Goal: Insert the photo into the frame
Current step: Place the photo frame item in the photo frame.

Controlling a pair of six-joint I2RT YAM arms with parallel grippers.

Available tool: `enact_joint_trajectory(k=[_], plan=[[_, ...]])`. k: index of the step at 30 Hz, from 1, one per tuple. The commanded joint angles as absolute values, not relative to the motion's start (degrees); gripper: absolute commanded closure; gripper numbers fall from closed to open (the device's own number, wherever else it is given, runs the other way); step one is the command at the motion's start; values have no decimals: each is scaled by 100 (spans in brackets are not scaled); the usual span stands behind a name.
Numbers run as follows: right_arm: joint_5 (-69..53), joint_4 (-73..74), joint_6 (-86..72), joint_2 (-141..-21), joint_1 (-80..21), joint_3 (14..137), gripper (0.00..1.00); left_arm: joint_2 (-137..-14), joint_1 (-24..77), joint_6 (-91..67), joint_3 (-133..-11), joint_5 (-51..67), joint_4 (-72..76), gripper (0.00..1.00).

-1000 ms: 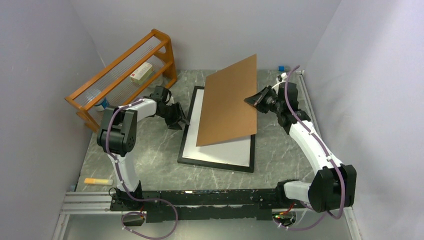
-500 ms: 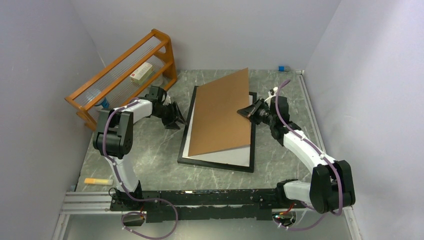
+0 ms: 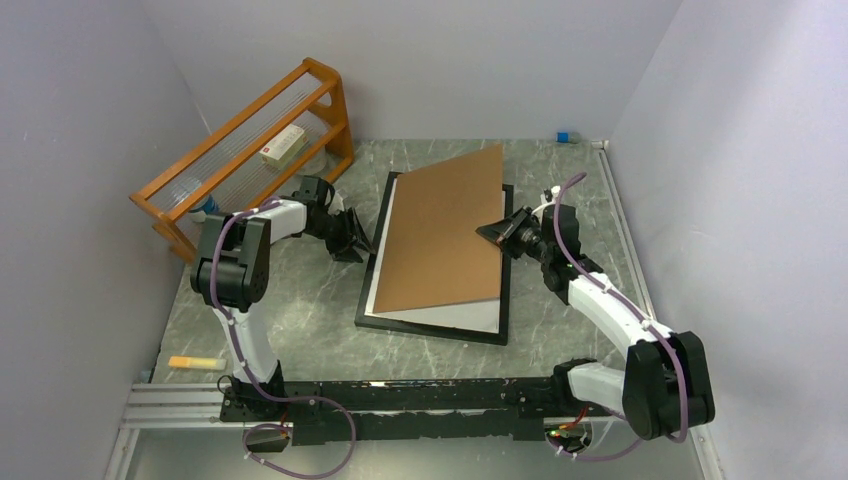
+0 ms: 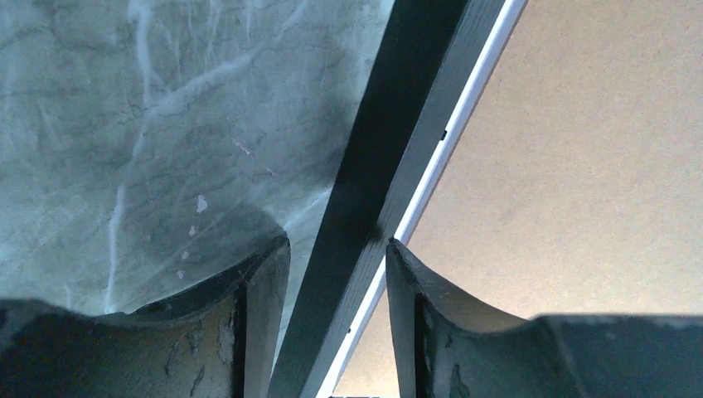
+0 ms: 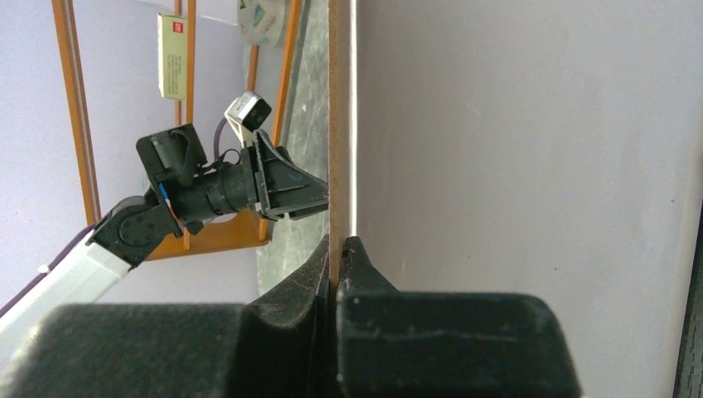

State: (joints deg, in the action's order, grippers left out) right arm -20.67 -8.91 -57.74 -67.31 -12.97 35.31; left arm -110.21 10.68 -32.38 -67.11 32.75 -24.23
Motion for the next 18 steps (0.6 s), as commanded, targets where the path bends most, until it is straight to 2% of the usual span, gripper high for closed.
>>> enact_joint_trajectory(k=[1, 18], plan=[[-2234, -1476, -6042, -6500, -1348, 3445, 100, -11092, 1046, -3190, -6698, 3414, -2298, 48], [-2226, -1842, -6104, -7009, -1599, 3112, 100, -11136, 1048, -3237, -6655, 3515, -2199, 50]])
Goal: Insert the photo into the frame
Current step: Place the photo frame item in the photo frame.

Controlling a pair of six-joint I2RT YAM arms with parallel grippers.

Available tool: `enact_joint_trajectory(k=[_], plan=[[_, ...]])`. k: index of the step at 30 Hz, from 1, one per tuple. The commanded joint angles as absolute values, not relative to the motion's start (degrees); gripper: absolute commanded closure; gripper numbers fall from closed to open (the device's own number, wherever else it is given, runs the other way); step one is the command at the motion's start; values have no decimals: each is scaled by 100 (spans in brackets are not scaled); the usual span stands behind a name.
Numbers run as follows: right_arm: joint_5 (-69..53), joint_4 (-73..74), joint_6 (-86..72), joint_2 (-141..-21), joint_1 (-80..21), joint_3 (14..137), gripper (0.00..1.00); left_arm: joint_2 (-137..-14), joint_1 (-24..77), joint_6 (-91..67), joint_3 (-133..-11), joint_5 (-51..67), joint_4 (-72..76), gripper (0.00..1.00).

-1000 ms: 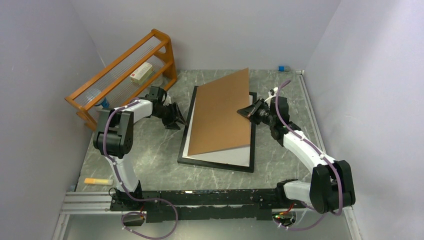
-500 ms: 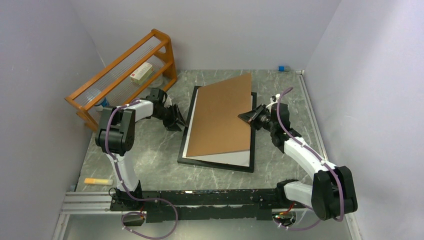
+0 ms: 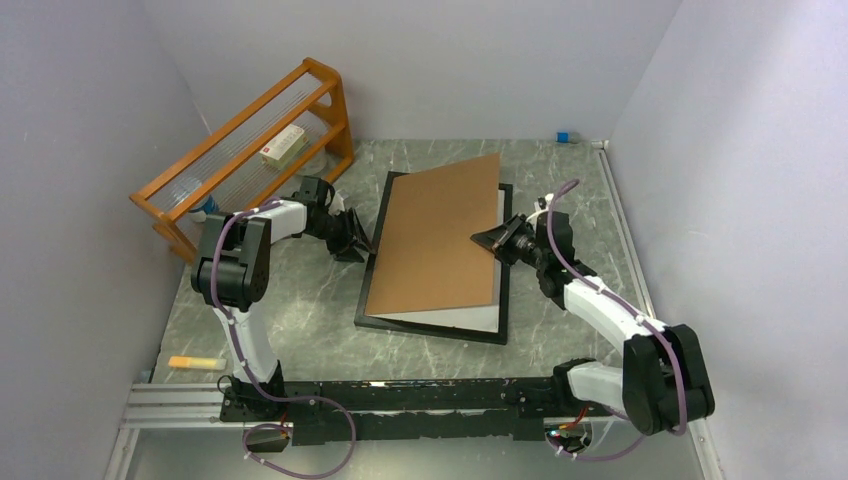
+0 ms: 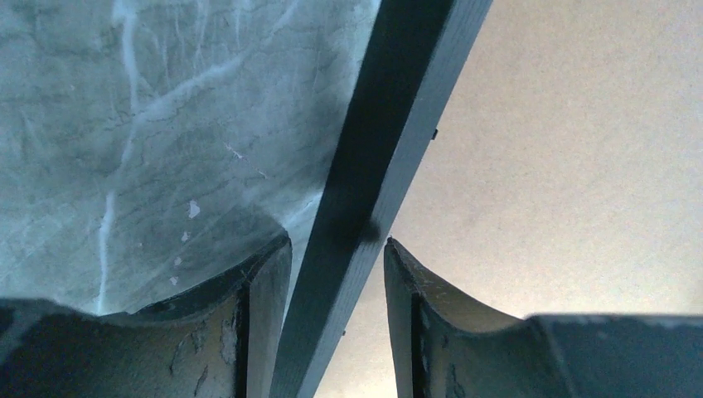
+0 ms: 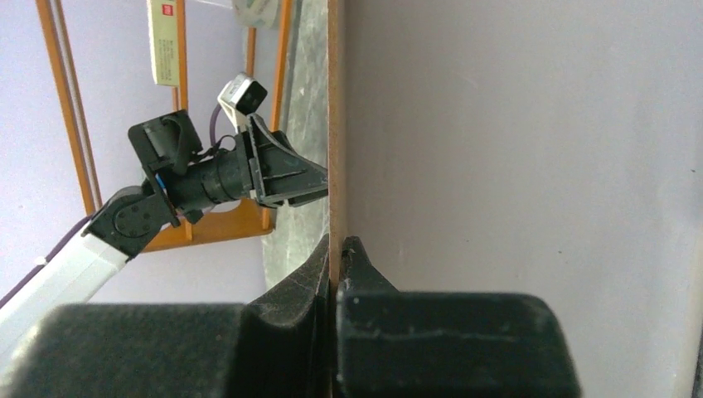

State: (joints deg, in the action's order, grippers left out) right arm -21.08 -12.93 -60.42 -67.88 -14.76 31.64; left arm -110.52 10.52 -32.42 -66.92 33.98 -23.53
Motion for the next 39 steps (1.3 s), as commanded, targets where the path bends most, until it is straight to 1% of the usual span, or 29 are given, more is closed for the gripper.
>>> enact_joint_trajectory(k=[1, 2, 11, 15, 16, 17, 19, 21, 24, 28, 31, 33, 36, 39], plan=[[-2225, -1838, -6049, -7091, -1606, 3126, 100, -11136, 1048, -3239, -6660, 3517, -2198, 50], [-2204, -1838, -5976, -7160, -1618, 3141, 100, -11131, 1052, -3242, -6660, 3516, -2202, 50], [-1704, -923, -4903, -7731, -1623, 3636, 72, -11118, 1046, -3177, -6682, 3463, -2283, 49], [-1583, -637, -4695, -8111, -1622, 3833, 57, -11136, 1044, -3164, -6722, 3454, -2311, 48], [-1544, -588, -4676, -8169, -1618, 3863, 51, -11137, 1046, -3154, -6726, 3446, -2324, 48], [-1519, -512, -4645, -8218, -1625, 3904, 48, -11129, 1046, -3149, -6736, 3438, -2335, 48], [-1442, -349, -4557, -8283, -1621, 4004, 41, -11119, 1046, -3141, -6728, 3420, -2346, 48], [-1345, -152, -4455, -8338, -1618, 4121, 38, -11110, 1046, -3137, -6733, 3419, -2358, 48], [-1266, 94, -4290, -8437, -1621, 4290, 35, -11116, 1046, -3137, -6724, 3410, -2347, 48], [-1048, 554, -4150, -8556, -1626, 4495, 23, -11127, 1037, -3131, -6748, 3401, -2363, 48], [-866, 885, -4029, -8514, -1620, 4577, 19, -11120, 1036, -3116, -6759, 3397, -2377, 47], [-785, 1091, -3941, -8458, -1622, 4620, 18, -11114, 1037, -3103, -6759, 3386, -2382, 47], [-752, 1270, -3870, -8395, -1621, 4655, 18, -11114, 1037, -3110, -6726, 3392, -2366, 47], [-694, 1333, -3889, -8466, -1626, 4671, 22, -11125, 1037, -3122, -6723, 3410, -2338, 47]])
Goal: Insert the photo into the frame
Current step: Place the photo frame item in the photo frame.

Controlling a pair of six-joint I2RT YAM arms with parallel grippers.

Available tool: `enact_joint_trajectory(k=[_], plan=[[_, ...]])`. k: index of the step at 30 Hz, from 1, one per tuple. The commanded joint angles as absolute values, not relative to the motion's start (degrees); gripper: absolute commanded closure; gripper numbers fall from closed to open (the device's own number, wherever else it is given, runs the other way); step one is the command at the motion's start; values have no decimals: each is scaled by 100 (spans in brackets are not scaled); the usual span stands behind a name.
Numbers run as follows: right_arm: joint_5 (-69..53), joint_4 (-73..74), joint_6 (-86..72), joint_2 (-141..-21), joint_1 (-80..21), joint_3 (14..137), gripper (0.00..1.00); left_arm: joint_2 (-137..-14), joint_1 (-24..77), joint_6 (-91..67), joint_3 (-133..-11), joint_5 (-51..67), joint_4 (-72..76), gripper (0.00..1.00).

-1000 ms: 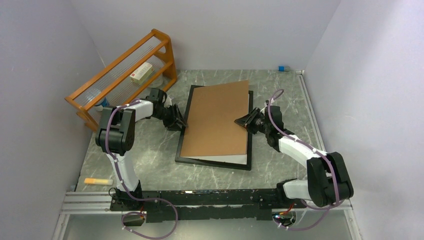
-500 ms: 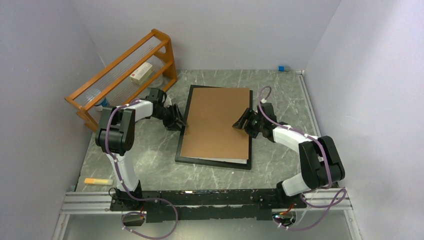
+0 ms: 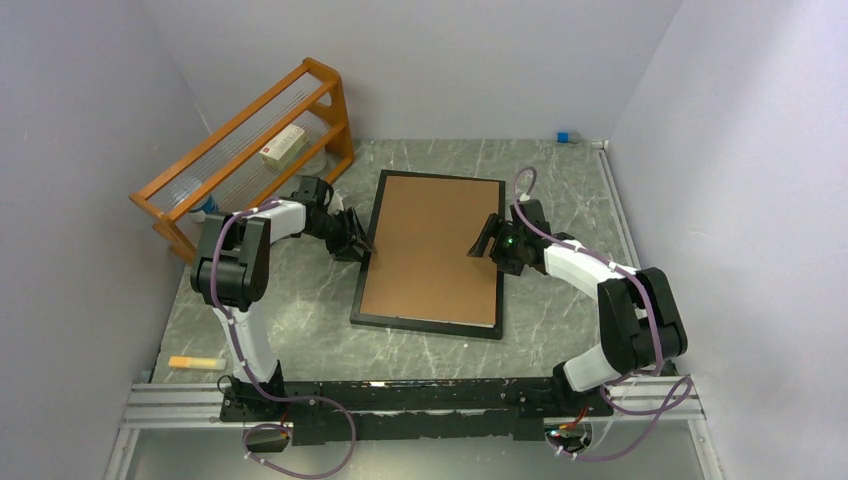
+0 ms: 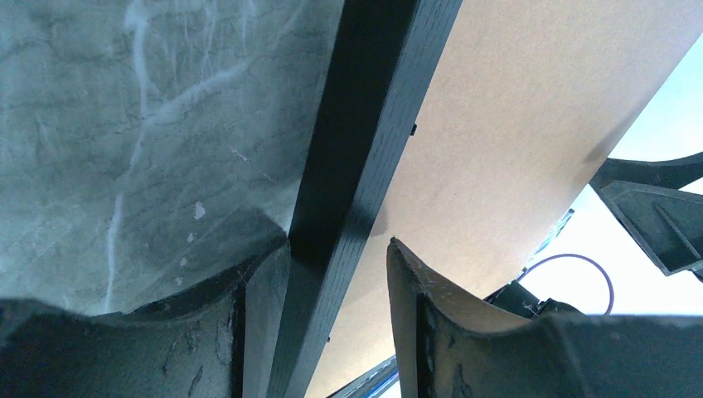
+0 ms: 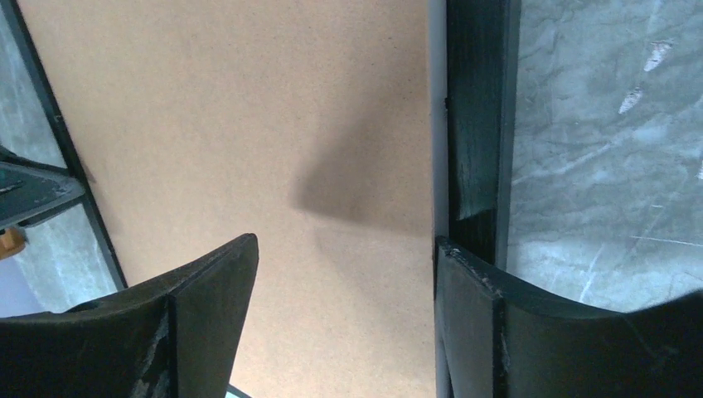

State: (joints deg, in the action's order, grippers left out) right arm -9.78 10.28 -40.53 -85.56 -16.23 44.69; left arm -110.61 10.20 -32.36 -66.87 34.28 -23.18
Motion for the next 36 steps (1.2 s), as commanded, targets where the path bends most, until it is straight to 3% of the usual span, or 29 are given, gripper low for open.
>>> enact_joint_trajectory(k=[1, 4, 6, 11, 19, 27, 36], plan=[[-687, 1309, -3912, -8488, -1626, 4661, 24, -11131, 1037, -3127, -6722, 3422, -2331, 47], [-676, 1320, -3931, -8584, -1637, 4723, 33, -11136, 1037, -3121, -6724, 3436, -2344, 47], [-500, 1483, -3886, -8652, -1711, 4838, 33, -11121, 1037, -3116, -6723, 3424, -2354, 47], [168, 2202, -3747, -8660, -1901, 5178, 22, -11083, 1037, -3087, -6724, 3384, -2388, 47], [779, 2870, -3780, -8264, -1922, 5337, 17, -11074, 1035, -3109, -6719, 3376, -2364, 46], [709, 2683, -3977, -8175, -1923, 5277, 32, -11087, 1036, -3075, -6698, 3383, -2372, 46], [914, 2777, -4135, -8887, -1921, 5673, 30, -11145, 1045, -2962, -6776, 3244, -2592, 48]])
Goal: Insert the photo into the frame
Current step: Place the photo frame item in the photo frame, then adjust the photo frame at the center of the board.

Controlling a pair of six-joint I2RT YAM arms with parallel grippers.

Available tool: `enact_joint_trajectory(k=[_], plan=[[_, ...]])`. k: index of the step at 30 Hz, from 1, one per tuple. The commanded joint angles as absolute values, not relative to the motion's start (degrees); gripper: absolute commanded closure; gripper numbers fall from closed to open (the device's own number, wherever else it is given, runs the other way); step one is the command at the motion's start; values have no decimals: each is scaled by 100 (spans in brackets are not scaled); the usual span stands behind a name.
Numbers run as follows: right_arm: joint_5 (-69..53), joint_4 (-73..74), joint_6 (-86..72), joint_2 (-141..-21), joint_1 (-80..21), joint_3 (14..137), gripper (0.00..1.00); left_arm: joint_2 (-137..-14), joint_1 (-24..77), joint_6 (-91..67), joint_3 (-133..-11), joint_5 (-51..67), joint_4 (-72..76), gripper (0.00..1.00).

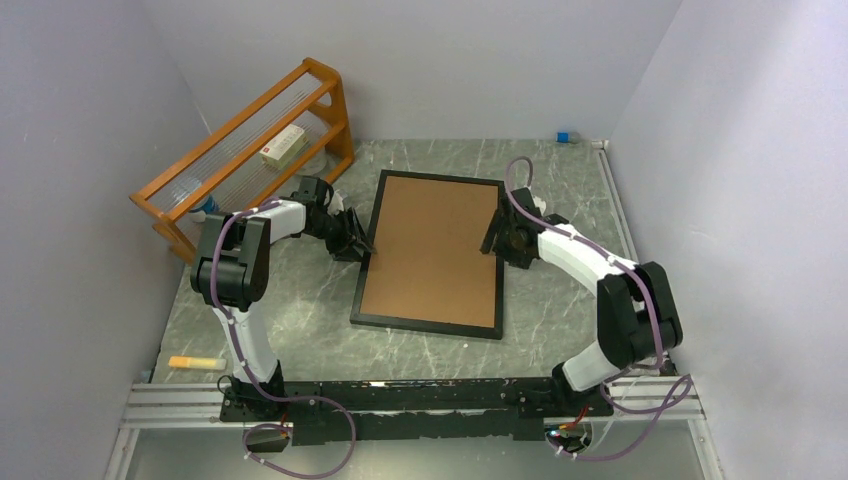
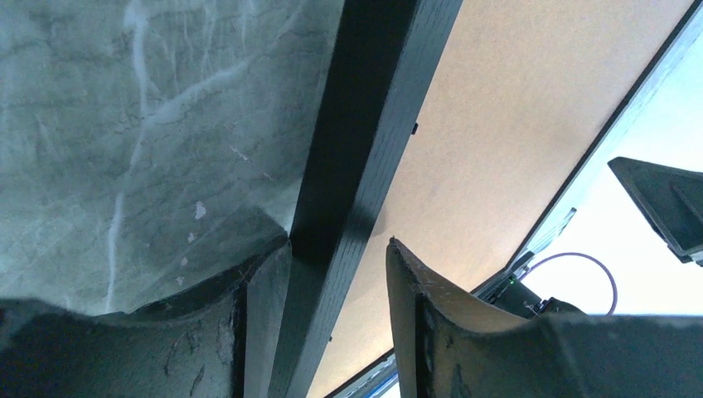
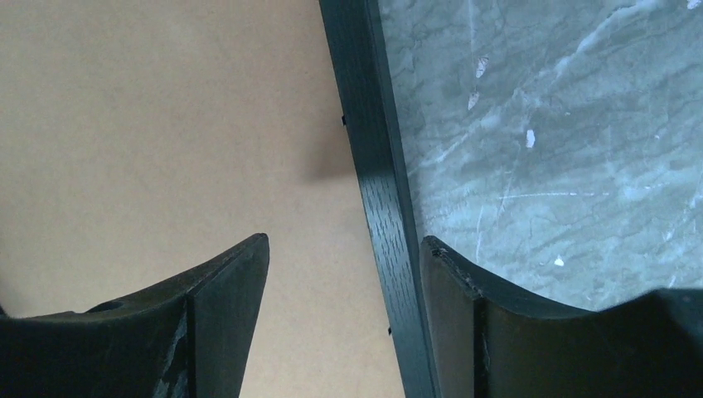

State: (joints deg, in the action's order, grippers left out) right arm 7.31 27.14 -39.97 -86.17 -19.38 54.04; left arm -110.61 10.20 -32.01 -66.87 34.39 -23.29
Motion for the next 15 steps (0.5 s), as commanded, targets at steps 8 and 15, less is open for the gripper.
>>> enact_joint_trajectory(k=[8, 15], plan=[[796, 2842, -4075, -9417, -1909, 5768, 46, -11191, 1087, -2784, -6835, 3059, -2876, 47], [724, 2855, -4014, -9098, -1770, 5921, 46, -11224, 1197, -2686, -6912, 3057, -2950, 44]])
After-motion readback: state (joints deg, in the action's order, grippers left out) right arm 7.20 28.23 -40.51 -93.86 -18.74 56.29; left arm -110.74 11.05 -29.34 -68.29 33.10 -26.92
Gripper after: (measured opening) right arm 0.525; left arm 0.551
